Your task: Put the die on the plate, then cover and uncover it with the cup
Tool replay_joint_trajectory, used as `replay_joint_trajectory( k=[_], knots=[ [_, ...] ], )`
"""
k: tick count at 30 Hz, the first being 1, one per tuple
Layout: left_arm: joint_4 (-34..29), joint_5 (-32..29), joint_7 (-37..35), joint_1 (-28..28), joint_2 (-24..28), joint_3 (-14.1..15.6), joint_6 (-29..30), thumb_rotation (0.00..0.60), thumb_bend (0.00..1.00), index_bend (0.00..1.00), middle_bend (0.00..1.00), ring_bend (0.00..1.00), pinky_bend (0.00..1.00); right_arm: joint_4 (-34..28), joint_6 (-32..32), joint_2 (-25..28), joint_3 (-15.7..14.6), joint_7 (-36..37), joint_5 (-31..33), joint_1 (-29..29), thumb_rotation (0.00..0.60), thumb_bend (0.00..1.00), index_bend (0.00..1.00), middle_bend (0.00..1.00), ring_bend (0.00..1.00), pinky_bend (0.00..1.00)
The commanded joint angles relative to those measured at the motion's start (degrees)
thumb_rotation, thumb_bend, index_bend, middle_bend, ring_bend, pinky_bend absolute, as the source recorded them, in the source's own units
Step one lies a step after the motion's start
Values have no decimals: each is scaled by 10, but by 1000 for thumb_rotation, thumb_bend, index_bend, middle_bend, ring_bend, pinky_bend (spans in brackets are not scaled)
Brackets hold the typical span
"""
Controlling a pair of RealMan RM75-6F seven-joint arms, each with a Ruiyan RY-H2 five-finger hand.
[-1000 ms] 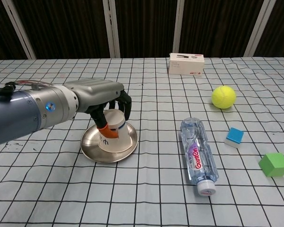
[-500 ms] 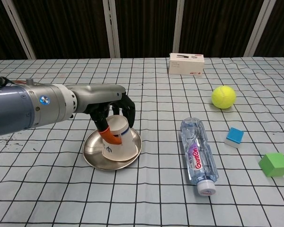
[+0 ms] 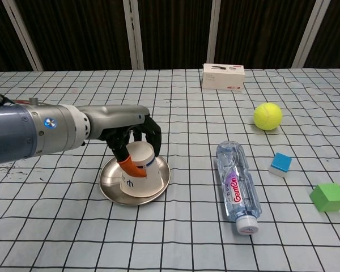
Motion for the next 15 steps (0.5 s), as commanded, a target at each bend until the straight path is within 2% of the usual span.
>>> replay_joint_trajectory(
  k=[1,5,11,15],
  knots=[
    [-4,-8,-1,-5,4,0,-1,600,426,590,471,431,505,0,0,0,0,0,0,0,600,127,130,137,95,20],
    [1,-5,12,-10,3,4,16,600,426,591,472,432,510,0,1,0,-1,1,-1,0,600,127,130,137,96,20],
    [29,6,79,-20,-15,29,76,600,428,594,472,437,513,0,0,1,-1,2,-1,-1,600,127,130,137,96,20],
    [48,25,99,-18,-30,39,99,600,431,597,474,441,513,0,-1,1,-1,2,-1,-1,600,127,130,137,96,20]
  ],
)
